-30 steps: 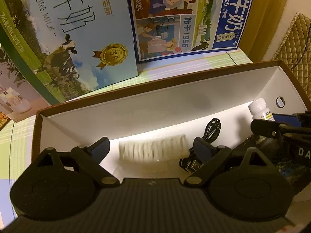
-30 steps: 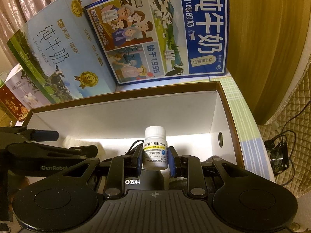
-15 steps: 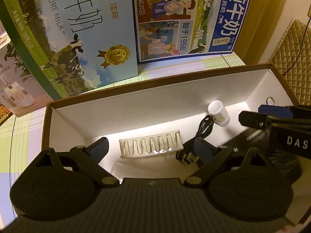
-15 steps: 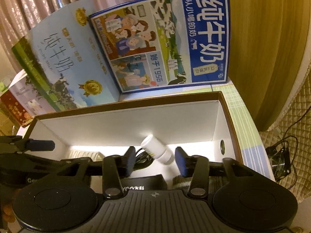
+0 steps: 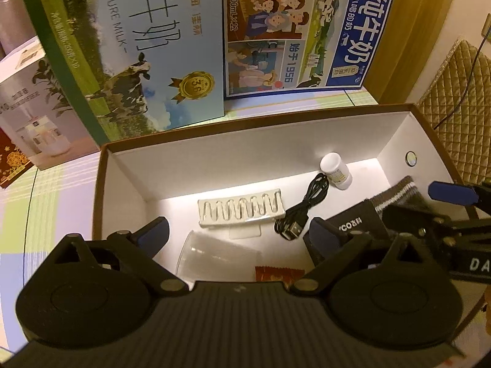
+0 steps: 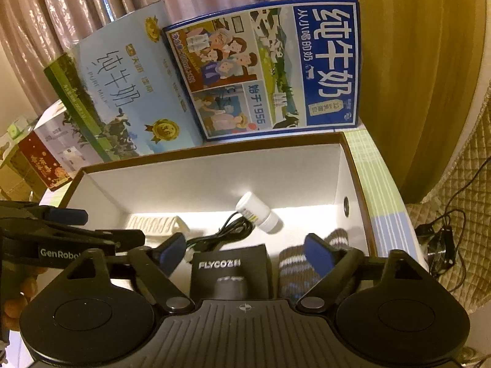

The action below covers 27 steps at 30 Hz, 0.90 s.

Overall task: Organize objects
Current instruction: 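Open both tools to release the pill bottle and clip frame inside the box, then withdraw both open tools from the box back over the table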

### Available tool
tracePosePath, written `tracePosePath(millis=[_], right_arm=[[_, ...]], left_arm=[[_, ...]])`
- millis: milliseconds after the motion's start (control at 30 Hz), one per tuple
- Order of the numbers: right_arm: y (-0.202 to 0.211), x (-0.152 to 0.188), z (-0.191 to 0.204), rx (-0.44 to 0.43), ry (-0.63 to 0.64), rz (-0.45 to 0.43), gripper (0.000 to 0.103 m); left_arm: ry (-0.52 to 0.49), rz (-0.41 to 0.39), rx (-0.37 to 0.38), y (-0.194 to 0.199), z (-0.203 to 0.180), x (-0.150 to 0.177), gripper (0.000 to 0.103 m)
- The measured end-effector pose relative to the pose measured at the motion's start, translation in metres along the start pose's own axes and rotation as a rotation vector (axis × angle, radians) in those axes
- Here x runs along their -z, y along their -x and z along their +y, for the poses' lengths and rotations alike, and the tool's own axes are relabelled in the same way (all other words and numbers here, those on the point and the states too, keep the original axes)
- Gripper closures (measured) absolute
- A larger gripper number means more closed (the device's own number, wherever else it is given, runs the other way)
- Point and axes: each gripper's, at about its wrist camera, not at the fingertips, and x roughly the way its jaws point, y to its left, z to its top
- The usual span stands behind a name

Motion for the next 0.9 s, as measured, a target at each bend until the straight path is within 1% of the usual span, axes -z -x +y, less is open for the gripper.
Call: tracePosePath(millis=[67,400,633,900], right_arm=[[0.006,0.003,0.001,0.0,-0.004,-0.001,0.014],[0.04,0.014,0.009,-0.004,-0.031,-0.013,0.013],[0.065,0.026,0.014,-0.02,-0.053,-0.017,0.013],[0.09,0.041,0.027,-0.031,-0.042,-0.029,0.013]], left_arm=[[0.007,0.004,0.001,0.005,0.001,0.003,0.006],[0.038,0.013,0.011,0.034,0.003,0.021,0.006],[0.062,0.005,0.008,0.06,0.003,0.04,0.006],[0.102,-0.019,-0.009,0.094,0.006,0.06,0.006]])
